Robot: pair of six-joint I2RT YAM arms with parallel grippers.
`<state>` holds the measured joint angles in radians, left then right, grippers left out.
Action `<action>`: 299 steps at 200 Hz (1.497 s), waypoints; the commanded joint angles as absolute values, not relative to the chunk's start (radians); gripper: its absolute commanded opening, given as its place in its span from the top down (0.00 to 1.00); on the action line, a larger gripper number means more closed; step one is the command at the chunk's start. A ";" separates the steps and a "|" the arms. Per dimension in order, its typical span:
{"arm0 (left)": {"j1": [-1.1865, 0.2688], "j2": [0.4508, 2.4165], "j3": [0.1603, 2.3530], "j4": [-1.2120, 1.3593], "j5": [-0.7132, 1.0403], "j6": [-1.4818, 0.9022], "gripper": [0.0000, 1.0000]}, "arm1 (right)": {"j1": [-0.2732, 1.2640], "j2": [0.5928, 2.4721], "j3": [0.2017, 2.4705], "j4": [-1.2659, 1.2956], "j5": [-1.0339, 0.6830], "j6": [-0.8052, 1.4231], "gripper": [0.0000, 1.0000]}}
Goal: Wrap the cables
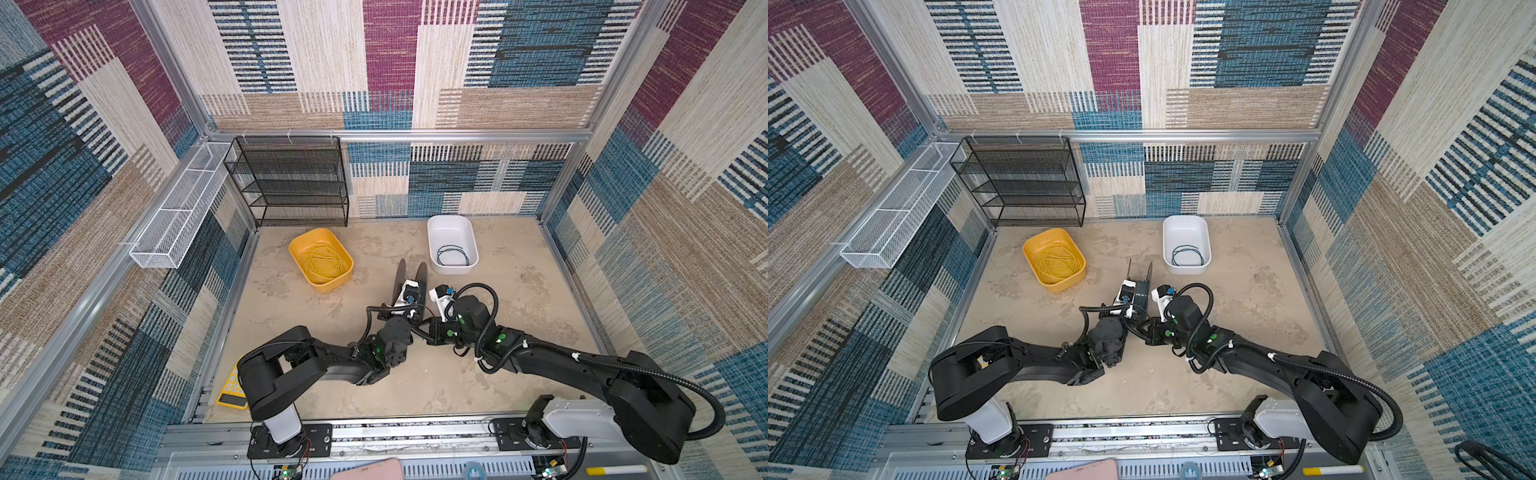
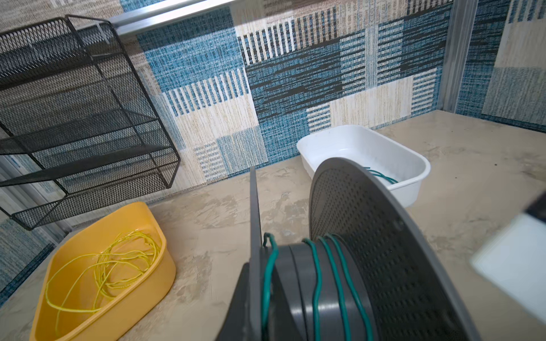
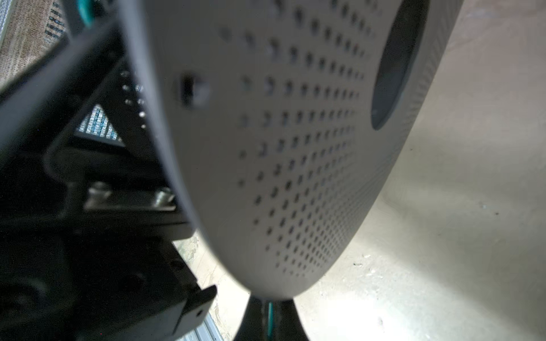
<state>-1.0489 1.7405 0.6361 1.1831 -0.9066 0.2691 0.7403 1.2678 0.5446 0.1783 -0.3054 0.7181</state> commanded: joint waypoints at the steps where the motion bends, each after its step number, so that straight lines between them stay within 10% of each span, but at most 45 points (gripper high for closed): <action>1: -1.069 1.814 0.607 1.344 -0.925 0.557 1.00 | 0.736 1.262 0.537 0.426 -0.285 0.749 0.97; 299: -1.072 1.595 0.654 0.914 -0.781 0.379 1.00 | 0.677 0.906 0.593 0.038 0.006 0.640 0.80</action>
<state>-1.0908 1.6955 0.6319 1.1320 -0.8558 0.4778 0.7113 0.9722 0.5488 0.1570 -0.1139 0.7181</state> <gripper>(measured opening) 0.082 0.196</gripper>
